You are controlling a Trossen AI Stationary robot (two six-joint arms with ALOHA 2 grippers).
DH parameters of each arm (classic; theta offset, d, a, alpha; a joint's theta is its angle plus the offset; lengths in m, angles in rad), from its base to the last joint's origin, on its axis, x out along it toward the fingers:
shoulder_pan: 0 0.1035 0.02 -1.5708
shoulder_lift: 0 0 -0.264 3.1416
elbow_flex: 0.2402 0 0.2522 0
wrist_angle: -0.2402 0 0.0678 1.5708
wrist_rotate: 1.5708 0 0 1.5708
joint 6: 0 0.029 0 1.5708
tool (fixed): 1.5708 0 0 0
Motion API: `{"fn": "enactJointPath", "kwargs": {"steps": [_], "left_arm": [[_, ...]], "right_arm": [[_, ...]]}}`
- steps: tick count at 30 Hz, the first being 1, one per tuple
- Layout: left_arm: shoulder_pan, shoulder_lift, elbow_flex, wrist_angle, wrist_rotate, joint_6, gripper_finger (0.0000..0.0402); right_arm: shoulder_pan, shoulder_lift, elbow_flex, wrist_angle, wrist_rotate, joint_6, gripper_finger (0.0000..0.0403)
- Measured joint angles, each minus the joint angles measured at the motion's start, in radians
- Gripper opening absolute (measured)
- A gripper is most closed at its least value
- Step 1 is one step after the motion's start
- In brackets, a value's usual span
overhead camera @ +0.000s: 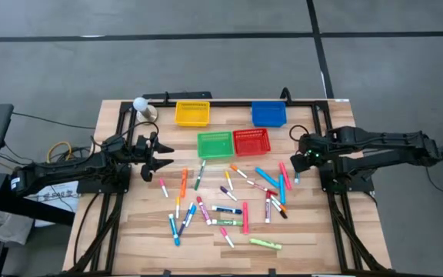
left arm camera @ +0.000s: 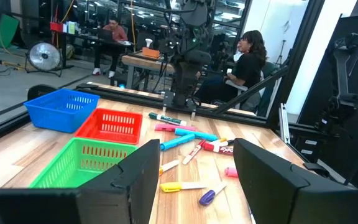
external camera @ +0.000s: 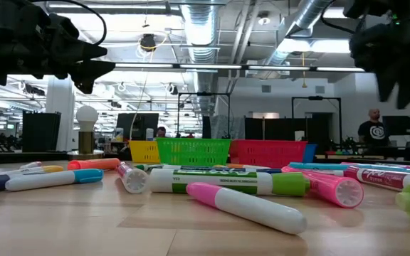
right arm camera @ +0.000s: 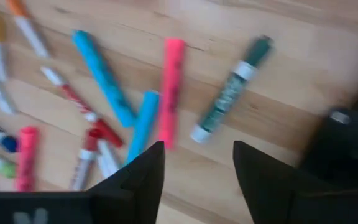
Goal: Pick & Place Markers
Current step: Put the right small orange highlighter pen into the blue bin
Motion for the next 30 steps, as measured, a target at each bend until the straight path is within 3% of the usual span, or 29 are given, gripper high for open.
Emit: {"fn": "enactJointPath", "kwargs": {"steps": [10, 19, 30], "left_arm": [[0.000, 0.000, 0.000, 0.000, 0.000, 0.000, 0.0204], [0.000, 0.000, 0.000, 0.000, 0.000, 0.000, 0.0204], [0.000, 0.000, 0.000, 0.000, 0.000, 0.000, 0.0204]], "right_arm": [[0.120, 0.098, 0.000, 0.308, -0.078, -0.030, 0.0220], [0.368, 0.257, -0.001, 0.293, -0.103, -0.035, 0.0205], [0.656, 0.416, -0.001, 0.453, -0.066, -0.026, 0.0189]]}}
